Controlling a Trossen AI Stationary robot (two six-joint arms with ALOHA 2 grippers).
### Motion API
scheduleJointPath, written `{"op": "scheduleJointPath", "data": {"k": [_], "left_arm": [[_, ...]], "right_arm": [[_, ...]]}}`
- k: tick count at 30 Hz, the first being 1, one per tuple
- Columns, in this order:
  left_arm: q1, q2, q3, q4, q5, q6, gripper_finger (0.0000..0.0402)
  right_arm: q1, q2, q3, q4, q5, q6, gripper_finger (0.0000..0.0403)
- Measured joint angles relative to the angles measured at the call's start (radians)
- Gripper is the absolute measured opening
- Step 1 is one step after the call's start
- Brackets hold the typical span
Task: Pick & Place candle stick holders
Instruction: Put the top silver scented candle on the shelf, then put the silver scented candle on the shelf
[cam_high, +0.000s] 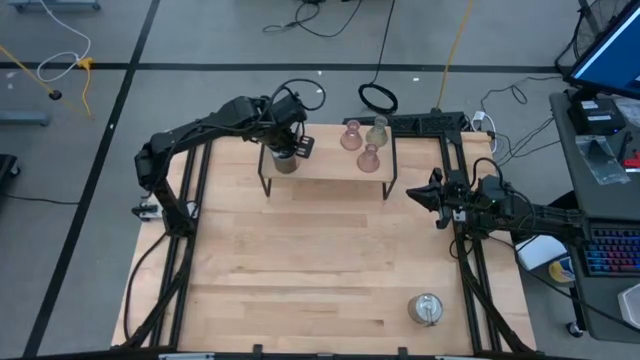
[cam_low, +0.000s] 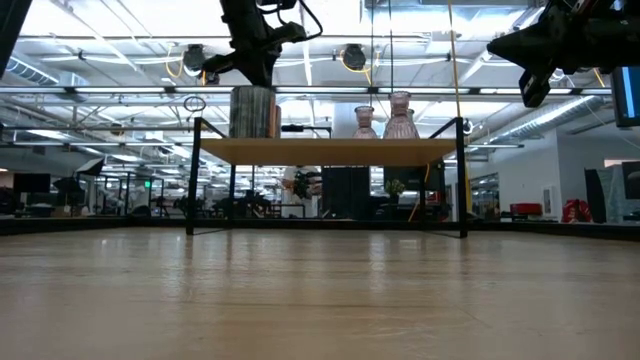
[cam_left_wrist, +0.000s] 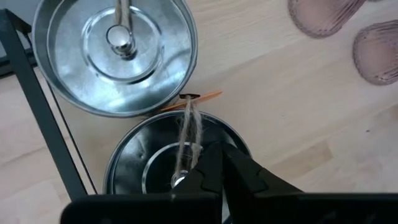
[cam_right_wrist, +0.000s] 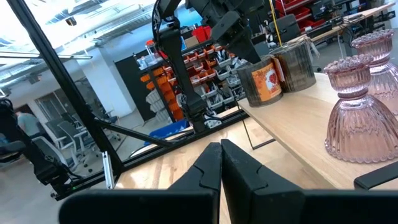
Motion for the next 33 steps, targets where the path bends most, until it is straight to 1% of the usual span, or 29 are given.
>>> {"op": "scheduleJointPath", "data": {"k": [4, 7, 10, 15, 20, 23, 26, 29, 33], "left_arm": [[0.000, -0.001, 0.000, 0.007, 0.003, 0.000, 0.0002], [0.004, -0.014, -0.004, 0.005, 0.001, -0.007, 0.0008], [0.006, -0.032, -0.006, 0.000, 0.001, -0.008, 0.0010], [0.007, -0.078, -0.006, 0.006, -0.001, -0.015, 0.0002], [-0.005, -0.136, -0.006, 0.081, -0.001, -0.033, 0.0010], [-0.035, -0.178, -0.005, 0.123, -0.004, -0.033, 0.0010], [-0.081, -0.213, -0.005, 0.128, -0.008, -0.031, 0.0003], [-0.145, -0.239, -0.005, 0.123, -0.035, -0.032, 0.0003], [-0.254, -0.243, -0.005, 0.123, -0.061, -0.038, 0.0013]], "right_arm": [[0.000, 0.000, 0.000, 0.000, 0.000, 0.000, 0.0000], [0.000, 0.000, 0.000, 0.000, 0.000, 0.000, 0.0000], [0.000, 0.000, 0.000, 0.000, 0.000, 0.000, 0.0000], [0.000, 0.000, 0.000, 0.000, 0.000, 0.000, 0.0000], [0.000, 0.000, 0.000, 0.000, 0.000, 0.000, 0.0000], [0.000, 0.000, 0.000, 0.000, 0.000, 0.008, 0.0000], [0.000, 0.000, 0.000, 0.000, -0.005, 0.011, 0.0000], [0.000, 0.000, 0.000, 0.000, -0.026, 0.011, 0.0000], [0.000, 0.000, 0.000, 0.000, -0.030, 0.027, 0.0000]]}}
